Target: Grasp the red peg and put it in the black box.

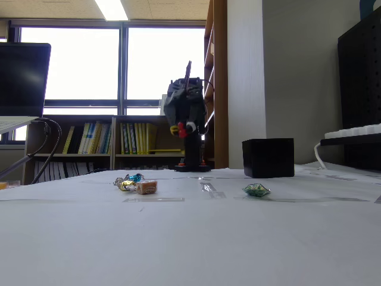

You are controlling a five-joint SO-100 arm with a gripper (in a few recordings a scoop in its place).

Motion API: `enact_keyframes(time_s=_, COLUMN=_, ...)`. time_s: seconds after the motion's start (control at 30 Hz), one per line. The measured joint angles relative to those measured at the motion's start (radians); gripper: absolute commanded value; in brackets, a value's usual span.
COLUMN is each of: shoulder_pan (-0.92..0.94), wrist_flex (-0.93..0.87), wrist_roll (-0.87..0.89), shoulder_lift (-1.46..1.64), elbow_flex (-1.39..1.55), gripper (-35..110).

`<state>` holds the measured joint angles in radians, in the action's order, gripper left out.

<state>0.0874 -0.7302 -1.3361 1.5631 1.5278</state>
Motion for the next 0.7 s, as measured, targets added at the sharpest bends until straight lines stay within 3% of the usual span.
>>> enact_keyframes(time_s=0.23, shoulder_pan=-0.124, wrist_flex=-0.259, wrist_roll=0.175, shoulder_lift=-0.196, elbow_flex=0.020, gripper=0)
enact_keyframes(time_s=0.47, shoulder_pan=-0.414, wrist_flex=-0.469, wrist_roll=0.357, shoulder_lift=-0.357, elbow_flex=-0.015, gripper=0)
enact_keyframes(time_s=0.7, shoulder_pan=-0.638, wrist_flex=-0.557, wrist_roll=0.511, shoulder_lift=-0.379, elbow_flex=-0.058, gripper=0)
